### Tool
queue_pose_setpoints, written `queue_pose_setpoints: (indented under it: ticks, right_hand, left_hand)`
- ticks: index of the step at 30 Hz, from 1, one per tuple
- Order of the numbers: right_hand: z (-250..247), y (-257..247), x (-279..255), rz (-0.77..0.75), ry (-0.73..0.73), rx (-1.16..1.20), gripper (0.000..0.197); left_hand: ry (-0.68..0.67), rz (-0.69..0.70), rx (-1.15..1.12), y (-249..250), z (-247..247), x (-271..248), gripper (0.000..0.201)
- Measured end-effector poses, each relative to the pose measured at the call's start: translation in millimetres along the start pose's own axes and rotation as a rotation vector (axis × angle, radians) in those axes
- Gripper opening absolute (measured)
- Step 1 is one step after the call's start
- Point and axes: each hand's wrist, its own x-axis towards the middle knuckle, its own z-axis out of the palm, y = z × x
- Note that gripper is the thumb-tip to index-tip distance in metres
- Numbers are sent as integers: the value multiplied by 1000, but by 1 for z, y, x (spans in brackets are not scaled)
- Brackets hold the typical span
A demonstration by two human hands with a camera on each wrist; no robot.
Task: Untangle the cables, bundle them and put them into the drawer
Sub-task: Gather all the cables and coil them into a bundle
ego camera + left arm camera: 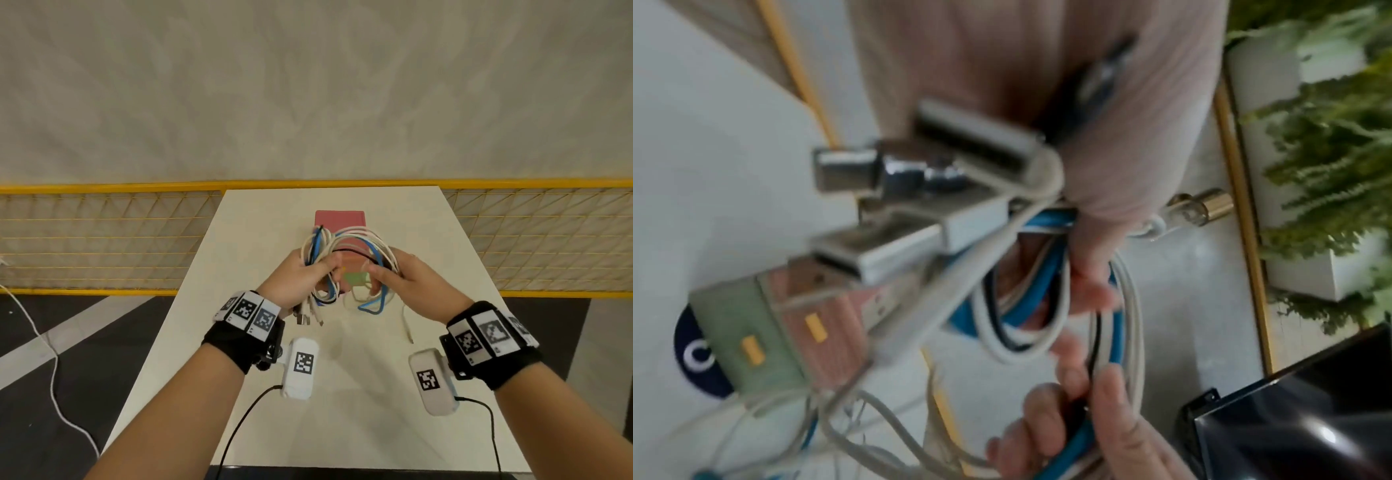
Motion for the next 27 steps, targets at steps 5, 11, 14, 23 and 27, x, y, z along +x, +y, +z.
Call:
queue_pose_setpoints:
  ticks: [5, 11, 14, 23, 27]
  right_hand:
    - [12, 11, -9, 40, -19, 62, 27]
    - [32, -10, -6, 76, 155, 28, 26]
    - [31, -16, -2, 147, 223, -36, 24]
    - [33, -5, 18, -108, 300, -569, 23]
    - [36, -2, 14, -46, 138, -201, 25]
  left_hand:
    - [37, -64, -301, 1, 10, 1, 33]
    - [235, -144, -21, -11, 25, 8, 48]
    - [269, -108, 8, -8, 24, 8, 47]
    - [117, 31, 189, 19, 6, 5, 51]
    - [122, 46, 137, 23, 4, 0, 57]
